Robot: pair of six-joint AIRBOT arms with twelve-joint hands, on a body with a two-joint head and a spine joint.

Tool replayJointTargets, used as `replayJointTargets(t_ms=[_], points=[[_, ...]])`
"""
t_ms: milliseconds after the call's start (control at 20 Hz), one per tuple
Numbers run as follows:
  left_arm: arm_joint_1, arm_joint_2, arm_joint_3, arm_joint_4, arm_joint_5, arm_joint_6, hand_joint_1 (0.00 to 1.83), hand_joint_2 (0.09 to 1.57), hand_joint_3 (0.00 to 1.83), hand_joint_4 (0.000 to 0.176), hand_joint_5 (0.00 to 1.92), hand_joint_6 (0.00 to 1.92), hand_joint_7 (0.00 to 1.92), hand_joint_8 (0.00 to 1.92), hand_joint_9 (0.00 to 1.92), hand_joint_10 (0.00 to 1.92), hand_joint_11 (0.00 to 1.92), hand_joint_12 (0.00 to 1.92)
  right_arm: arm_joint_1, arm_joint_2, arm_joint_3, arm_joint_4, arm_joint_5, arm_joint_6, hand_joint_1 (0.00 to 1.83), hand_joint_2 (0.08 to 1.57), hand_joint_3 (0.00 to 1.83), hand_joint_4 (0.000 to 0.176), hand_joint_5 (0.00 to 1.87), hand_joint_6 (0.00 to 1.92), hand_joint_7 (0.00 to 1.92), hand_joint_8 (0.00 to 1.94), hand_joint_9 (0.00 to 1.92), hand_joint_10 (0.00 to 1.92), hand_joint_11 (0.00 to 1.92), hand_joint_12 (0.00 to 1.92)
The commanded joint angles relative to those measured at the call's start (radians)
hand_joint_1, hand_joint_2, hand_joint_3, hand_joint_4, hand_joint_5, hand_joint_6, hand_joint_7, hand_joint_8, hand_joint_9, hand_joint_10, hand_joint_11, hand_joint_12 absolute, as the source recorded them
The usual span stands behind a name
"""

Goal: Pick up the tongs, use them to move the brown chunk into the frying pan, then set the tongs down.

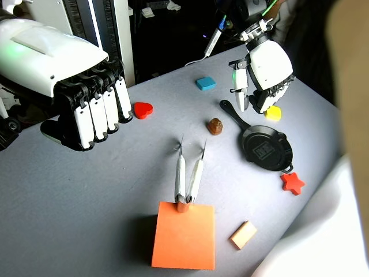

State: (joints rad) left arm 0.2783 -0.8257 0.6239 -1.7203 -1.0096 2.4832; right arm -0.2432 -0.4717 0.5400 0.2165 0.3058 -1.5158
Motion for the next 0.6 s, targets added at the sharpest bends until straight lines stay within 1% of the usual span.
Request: replayJointTargets(t_ms=[0, 50, 100, 150, 300, 350, 400, 450, 550], points=[[-0.008, 0.005, 0.000, 0.075, -0.039, 0.002, 0.03, 1.16, 0.21, 0.000, 0.10, 0.09, 0.13, 0.06, 0.10, 0.10, 0.00, 0.61, 0.004, 0.004, -0.002, -0.006, 0.131, -0.011, 0.86, 0.77, 0.24, 0.000, 0.03, 0.16, 0.10, 0.11, 0.03, 0.33, 0.00, 0.69], [-0.008, 0.006, 0.000, 0.075, -0.039, 0.002, 0.03, 1.16, 0.21, 0.000, 0.10, 0.09, 0.13, 0.06, 0.10, 0.10, 0.00, 0.61, -0.002, 0.007, -0.004, 0.007, 0.132, -0.021, 0.86, 0.77, 0.24, 0.000, 0.03, 0.16, 0.10, 0.11, 0.03, 0.33, 0.00, 0.69], [-0.009, 0.006, 0.000, 0.075, -0.039, 0.002, 0.01, 1.25, 0.04, 0.000, 0.11, 0.02, 0.14, 0.01, 0.12, 0.03, 0.00, 0.60, -0.012, 0.010, -0.008, 0.008, 0.137, -0.035, 0.88, 0.83, 0.08, 0.000, 0.05, 0.08, 0.12, 0.02, 0.05, 0.23, 0.00, 0.61], [-0.010, 0.006, 0.000, 0.075, -0.039, 0.002, 0.02, 1.27, 0.01, 0.000, 0.13, 0.01, 0.15, 0.00, 0.14, 0.02, 0.00, 0.64, -0.022, 0.013, -0.013, 0.008, 0.149, -0.054, 0.87, 0.85, 0.03, 0.000, 0.06, 0.04, 0.13, 0.00, 0.08, 0.16, 0.00, 0.63], [-0.009, 0.006, -0.001, 0.068, -0.042, 0.002, 0.01, 1.27, 0.00, 0.000, 0.14, 0.01, 0.16, 0.00, 0.14, 0.01, 0.00, 0.61, -0.022, 0.012, -0.014, 0.014, 0.153, -0.059, 0.88, 0.84, 0.01, 0.000, 0.06, 0.03, 0.14, 0.00, 0.10, 0.15, 0.00, 0.66], [-0.010, 0.006, -0.001, 0.067, -0.042, 0.002, 0.00, 1.27, 0.00, 0.000, 0.14, 0.01, 0.16, 0.00, 0.14, 0.01, 0.00, 0.61, -0.029, 0.004, -0.014, 0.014, 0.155, -0.074, 0.87, 0.84, 0.01, 0.000, 0.05, 0.02, 0.13, 0.00, 0.09, 0.14, 0.00, 0.66], [-0.010, 0.006, 0.000, 0.067, -0.042, 0.002, 0.00, 1.27, 0.00, 0.000, 0.14, 0.01, 0.16, 0.00, 0.14, 0.01, 0.00, 0.61, -0.035, -0.002, -0.013, 0.015, 0.159, -0.090, 0.87, 0.84, 0.01, 0.000, 0.04, 0.01, 0.12, 0.00, 0.08, 0.13, 0.00, 0.62], [-0.010, 0.006, 0.000, 0.065, -0.042, 0.002, 0.01, 1.27, 0.00, 0.000, 0.13, 0.00, 0.16, 0.00, 0.14, 0.01, 0.00, 0.61, -0.043, -0.015, -0.007, 0.035, 0.164, -0.115, 0.89, 0.83, 0.00, 0.000, 0.03, 0.01, 0.10, 0.00, 0.06, 0.11, 0.00, 0.49], [-0.009, 0.006, 0.001, 0.060, -0.042, 0.002, 0.01, 1.27, 0.00, 0.000, 0.14, 0.00, 0.16, 0.00, 0.15, 0.01, 0.00, 0.64, -0.046, -0.045, 0.019, 0.070, 0.163, -0.120, 0.94, 0.83, 0.00, 0.000, 0.01, 0.00, 0.07, 0.00, 0.03, 0.08, 0.00, 0.22]])
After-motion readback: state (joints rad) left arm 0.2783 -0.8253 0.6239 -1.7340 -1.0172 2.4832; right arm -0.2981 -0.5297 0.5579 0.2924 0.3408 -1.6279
